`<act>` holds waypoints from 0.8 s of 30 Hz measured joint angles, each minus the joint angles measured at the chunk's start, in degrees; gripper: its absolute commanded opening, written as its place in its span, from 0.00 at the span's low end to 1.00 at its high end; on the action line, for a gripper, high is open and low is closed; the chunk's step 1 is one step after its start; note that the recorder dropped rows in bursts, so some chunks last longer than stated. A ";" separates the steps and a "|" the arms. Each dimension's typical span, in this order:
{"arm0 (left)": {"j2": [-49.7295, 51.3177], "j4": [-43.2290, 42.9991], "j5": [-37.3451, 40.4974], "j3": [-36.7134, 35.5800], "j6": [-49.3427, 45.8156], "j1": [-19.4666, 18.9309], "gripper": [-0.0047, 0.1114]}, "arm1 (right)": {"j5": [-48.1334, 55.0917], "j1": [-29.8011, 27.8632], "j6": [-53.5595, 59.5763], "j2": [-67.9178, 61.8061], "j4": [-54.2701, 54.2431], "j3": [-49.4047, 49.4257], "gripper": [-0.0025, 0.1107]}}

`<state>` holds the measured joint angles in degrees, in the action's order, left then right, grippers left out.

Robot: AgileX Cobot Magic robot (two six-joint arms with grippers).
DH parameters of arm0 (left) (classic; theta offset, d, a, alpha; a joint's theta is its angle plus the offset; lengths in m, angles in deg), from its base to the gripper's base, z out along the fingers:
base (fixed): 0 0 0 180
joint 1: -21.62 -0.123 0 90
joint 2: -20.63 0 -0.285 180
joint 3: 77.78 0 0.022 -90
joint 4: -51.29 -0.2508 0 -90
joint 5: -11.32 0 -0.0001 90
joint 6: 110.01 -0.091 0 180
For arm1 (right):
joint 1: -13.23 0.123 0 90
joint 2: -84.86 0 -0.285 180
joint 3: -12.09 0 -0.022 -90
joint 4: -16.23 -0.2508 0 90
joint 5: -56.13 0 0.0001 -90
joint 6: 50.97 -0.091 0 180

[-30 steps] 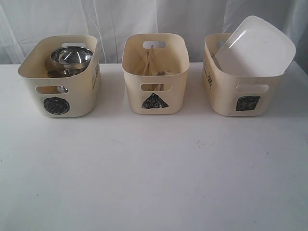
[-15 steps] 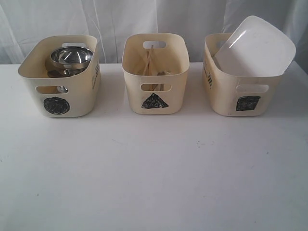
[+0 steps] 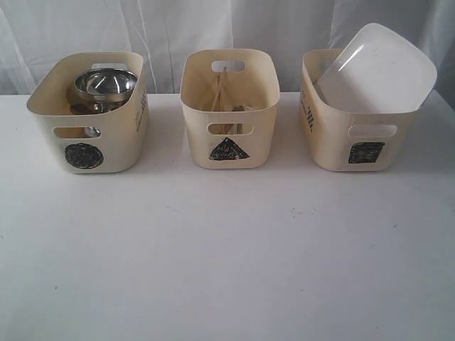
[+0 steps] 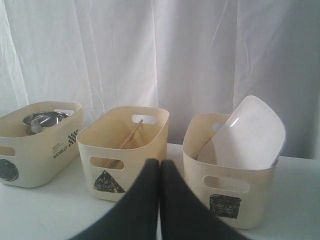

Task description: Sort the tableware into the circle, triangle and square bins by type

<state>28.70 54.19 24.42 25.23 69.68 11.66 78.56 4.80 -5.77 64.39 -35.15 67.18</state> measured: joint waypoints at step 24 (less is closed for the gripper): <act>0.00 0.00 0.00 0.00 0.00 0.00 0.50 | -13.17 0.00 -46.31 11.69 50.00 13.34 0.02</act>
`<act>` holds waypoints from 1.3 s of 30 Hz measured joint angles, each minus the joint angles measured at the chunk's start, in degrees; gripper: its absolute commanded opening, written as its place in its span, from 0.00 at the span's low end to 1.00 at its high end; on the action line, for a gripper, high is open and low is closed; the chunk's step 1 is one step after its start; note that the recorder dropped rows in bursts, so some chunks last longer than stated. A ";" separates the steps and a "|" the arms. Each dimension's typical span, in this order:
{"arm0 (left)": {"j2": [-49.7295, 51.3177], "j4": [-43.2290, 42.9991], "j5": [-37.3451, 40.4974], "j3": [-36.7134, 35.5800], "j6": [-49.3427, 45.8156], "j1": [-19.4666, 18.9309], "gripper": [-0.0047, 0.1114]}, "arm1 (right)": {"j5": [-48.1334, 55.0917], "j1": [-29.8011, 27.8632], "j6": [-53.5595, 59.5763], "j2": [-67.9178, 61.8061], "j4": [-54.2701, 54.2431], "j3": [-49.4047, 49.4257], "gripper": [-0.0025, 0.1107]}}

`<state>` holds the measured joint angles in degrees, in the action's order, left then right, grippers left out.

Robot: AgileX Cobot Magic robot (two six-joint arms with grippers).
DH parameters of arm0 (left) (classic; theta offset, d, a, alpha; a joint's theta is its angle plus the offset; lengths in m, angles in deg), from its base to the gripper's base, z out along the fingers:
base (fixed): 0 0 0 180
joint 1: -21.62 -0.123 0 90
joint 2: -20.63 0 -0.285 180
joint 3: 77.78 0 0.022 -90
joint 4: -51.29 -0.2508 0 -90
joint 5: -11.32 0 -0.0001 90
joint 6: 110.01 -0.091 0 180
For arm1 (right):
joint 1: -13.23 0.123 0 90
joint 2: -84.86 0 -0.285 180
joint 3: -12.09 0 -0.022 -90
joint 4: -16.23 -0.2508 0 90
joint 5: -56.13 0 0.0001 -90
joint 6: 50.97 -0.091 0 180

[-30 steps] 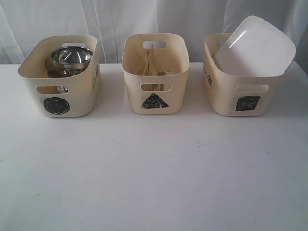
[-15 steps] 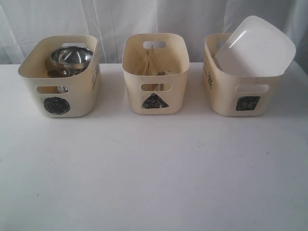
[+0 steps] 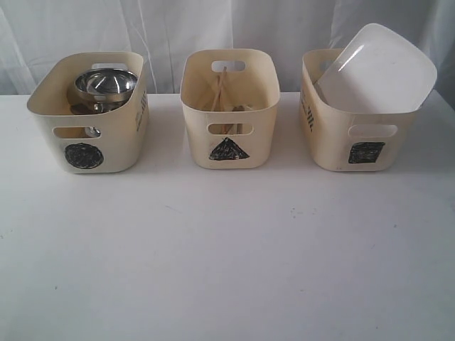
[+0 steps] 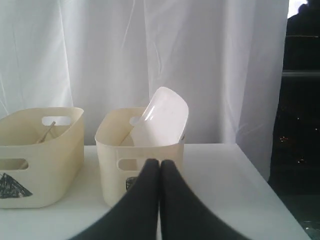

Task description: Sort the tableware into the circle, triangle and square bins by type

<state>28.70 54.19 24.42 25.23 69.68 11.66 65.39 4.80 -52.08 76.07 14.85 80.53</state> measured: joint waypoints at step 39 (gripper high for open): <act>0.00 0.00 0.00 0.00 0.00 0.00 0.50 | 2.61 1.13 1.11 0.66 1.38 8.42 0.02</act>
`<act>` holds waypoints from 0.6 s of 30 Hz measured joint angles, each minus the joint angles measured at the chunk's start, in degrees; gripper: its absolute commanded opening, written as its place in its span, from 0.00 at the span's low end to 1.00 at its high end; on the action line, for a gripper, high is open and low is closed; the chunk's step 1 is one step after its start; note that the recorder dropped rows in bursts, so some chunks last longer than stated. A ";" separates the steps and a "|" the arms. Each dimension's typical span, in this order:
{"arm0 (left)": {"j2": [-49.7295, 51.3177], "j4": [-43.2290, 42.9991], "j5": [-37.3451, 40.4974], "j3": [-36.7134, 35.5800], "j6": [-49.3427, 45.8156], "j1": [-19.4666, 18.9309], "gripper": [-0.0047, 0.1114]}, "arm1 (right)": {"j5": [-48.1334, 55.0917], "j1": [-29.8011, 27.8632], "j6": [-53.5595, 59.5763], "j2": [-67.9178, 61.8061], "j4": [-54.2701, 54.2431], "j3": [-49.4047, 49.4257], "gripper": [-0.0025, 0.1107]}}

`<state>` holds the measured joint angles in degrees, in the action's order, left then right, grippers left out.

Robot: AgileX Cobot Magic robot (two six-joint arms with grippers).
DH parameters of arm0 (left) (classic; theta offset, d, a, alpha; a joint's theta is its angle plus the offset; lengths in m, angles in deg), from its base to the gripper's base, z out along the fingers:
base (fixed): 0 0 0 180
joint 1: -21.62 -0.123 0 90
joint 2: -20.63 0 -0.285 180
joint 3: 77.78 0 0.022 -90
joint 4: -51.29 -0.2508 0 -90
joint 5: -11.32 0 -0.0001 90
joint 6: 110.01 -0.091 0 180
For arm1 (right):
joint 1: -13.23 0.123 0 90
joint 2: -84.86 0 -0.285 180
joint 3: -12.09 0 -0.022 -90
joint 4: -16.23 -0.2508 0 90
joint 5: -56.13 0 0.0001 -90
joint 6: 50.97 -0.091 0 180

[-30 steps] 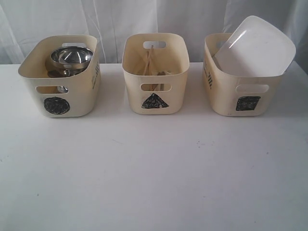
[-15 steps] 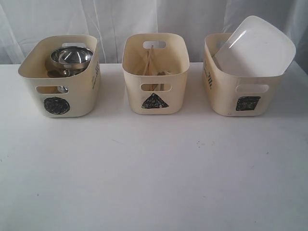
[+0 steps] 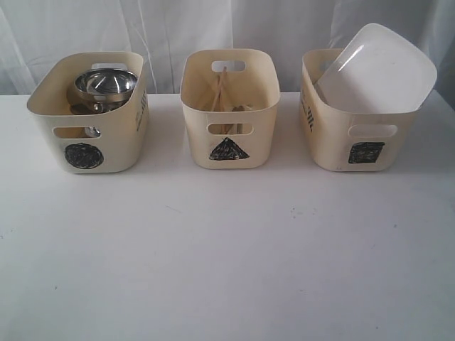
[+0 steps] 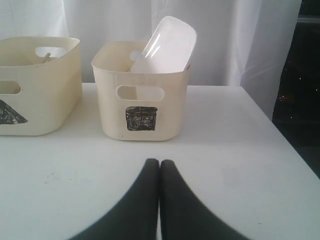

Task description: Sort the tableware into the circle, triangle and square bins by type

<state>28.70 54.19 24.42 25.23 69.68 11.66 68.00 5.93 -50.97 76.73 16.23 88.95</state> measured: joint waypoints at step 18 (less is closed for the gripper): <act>0.00 0.00 0.00 0.00 0.00 0.00 0.50 | 1.40 0.00 0.00 0.00 -0.36 0.00 0.02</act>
